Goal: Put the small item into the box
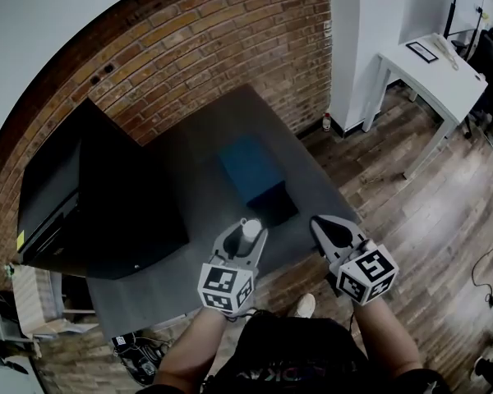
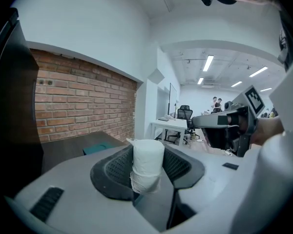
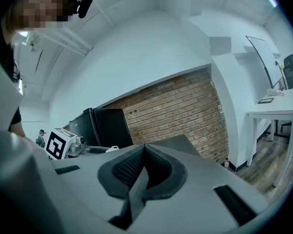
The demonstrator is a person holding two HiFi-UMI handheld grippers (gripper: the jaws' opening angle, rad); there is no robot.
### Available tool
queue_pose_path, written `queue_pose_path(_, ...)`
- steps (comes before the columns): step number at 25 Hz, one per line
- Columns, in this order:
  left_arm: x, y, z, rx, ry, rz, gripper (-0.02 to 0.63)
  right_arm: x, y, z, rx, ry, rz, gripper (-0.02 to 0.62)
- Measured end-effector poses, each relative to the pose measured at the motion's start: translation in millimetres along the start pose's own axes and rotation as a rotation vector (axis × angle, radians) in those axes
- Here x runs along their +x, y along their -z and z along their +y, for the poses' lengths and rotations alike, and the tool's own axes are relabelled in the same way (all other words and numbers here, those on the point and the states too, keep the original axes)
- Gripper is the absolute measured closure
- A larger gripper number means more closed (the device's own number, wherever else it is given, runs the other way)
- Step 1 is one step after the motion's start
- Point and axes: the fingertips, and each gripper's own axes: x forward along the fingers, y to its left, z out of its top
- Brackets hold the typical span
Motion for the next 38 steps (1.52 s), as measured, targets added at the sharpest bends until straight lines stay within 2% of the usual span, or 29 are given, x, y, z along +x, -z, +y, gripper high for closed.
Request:
queue_pose_path(7,15.3,-4.6,-0.4,0.025,-0.004,0.023,0.408,-0.7,0.0,-9.6,0.029,0.001,-0.003,0.577)
queue_pose_path(13,35.8,3.4,-0.6,0.075,0.025,0.081,0.408,-1.3,0.1,-25.2,0.038,0.042,-0.019,0.577)
queue_pose_path(25,87.7,46.2,8.7,0.150,0.122,0.260,0.408,18.3,-5.5,-46.9,0.042,0.123,-0.032,0.577)
queue_pose_path(38,142.7,104.3,22.9,0.318,0.204,0.483,0.408,38.0,17.6,-78.3,0.093,0.214,0.034,0.577)
